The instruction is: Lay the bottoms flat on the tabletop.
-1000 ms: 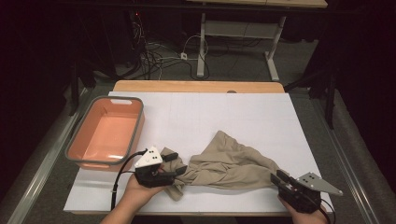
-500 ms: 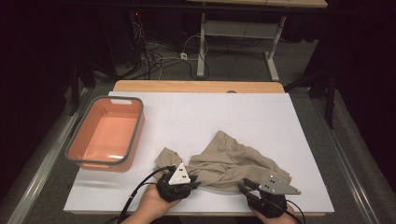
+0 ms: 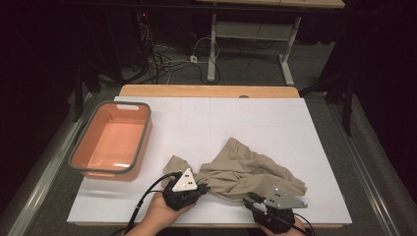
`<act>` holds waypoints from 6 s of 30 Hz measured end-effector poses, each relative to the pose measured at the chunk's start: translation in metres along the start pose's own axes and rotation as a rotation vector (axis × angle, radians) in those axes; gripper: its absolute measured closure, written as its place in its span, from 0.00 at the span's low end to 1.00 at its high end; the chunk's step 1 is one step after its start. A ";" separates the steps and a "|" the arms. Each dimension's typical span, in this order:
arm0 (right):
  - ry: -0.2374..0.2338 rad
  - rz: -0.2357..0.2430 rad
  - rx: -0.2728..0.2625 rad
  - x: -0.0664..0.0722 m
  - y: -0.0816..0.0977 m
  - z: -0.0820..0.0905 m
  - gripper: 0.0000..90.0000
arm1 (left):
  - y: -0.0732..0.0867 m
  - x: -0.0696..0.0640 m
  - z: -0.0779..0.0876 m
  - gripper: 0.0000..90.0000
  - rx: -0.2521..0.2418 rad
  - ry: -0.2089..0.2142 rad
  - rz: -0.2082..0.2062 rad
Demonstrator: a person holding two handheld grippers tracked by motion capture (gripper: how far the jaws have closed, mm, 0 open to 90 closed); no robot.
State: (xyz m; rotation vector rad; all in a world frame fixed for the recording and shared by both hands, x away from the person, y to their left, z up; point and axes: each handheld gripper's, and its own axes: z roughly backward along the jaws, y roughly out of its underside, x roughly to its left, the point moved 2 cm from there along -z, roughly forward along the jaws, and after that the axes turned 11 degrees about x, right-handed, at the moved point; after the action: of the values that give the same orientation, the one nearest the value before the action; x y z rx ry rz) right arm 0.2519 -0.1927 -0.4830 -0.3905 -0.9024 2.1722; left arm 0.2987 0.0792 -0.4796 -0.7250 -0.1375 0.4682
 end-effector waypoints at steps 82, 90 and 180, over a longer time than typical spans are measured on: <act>0.183 -0.155 0.001 -0.080 0.053 0.062 0.82 | 0.009 0.055 0.017 0.97 0.026 -0.112 0.140; 0.195 -0.136 0.004 -0.085 0.009 0.045 0.73 | 0.034 0.048 0.032 0.96 0.002 -0.122 0.129; -0.063 0.042 -0.017 0.020 -0.001 0.005 0.62 | 0.057 -0.034 0.022 0.52 0.028 -0.094 0.092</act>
State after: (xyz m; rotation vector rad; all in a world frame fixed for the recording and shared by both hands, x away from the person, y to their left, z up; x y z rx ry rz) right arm 0.2356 -0.1800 -0.4787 -0.3544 -0.9557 2.2276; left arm 0.2420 0.1141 -0.5000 -0.6839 -0.1857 0.5910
